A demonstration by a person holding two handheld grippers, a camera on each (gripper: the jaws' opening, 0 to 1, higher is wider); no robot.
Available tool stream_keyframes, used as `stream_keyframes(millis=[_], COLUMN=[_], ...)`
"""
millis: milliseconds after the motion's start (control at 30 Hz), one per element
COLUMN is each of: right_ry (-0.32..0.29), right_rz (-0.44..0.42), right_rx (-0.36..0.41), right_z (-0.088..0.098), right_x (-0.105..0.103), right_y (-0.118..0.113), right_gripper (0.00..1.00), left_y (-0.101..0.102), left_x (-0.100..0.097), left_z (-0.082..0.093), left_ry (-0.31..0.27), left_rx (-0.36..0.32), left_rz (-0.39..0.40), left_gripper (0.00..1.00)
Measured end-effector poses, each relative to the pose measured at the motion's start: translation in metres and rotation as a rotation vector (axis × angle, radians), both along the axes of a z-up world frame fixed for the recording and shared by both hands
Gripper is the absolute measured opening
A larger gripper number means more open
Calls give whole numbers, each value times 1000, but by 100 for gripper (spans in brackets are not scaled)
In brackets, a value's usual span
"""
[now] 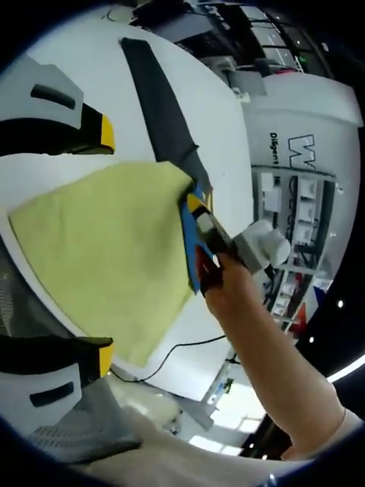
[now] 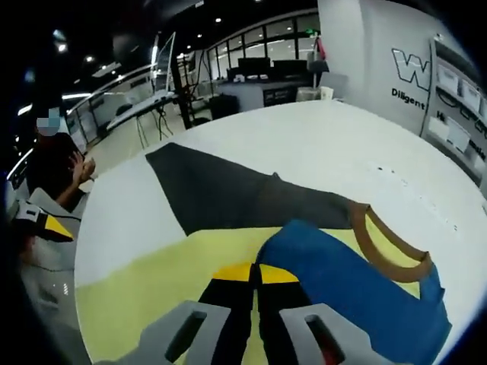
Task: Fold the garment on the visible template until the final outline fits inside the template.
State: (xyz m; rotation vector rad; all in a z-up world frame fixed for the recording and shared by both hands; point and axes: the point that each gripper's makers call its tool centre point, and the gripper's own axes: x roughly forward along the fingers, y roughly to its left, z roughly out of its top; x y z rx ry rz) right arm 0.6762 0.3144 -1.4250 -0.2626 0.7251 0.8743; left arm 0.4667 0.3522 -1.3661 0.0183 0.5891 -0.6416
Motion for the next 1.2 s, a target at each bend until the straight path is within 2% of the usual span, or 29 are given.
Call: stream_keyframes(millis=[333, 467, 667, 733, 800, 833, 900, 967, 1200], right_ry=[9, 28, 20, 75, 52, 60, 73, 81, 82], right_rz=[4, 9, -22, -61, -84, -89, -80, -73, -72], right_rx=[7, -14, 39, 75, 110, 121, 131, 165, 192], right_z=[-2, -9, 1, 4, 10, 11, 13, 19, 31], right_x=[-7, -11, -11, -17, -14, -15, -20, -23, -30], right_y=[9, 8, 3, 1, -1, 0, 0, 2, -9], right_gripper=[0, 0, 0, 0, 0, 1, 9, 12, 16], left_y=[-1, -1, 1, 0, -1, 0, 1, 3, 15], left_x=[3, 3, 3, 3, 4, 5, 9, 10, 15], left_z=[-2, -2, -2, -2, -3, -2, 2, 4, 9], left_ry=[9, 9, 7, 9, 12, 12, 3, -1, -12], left_rx=[0, 1, -4, -7, -11, -13, -25, -27, -36], left_rz=[-6, -10, -3, -3, -1, 2, 11, 13, 25], left_gripper=[97, 97, 97, 97, 96, 96, 96, 96, 96])
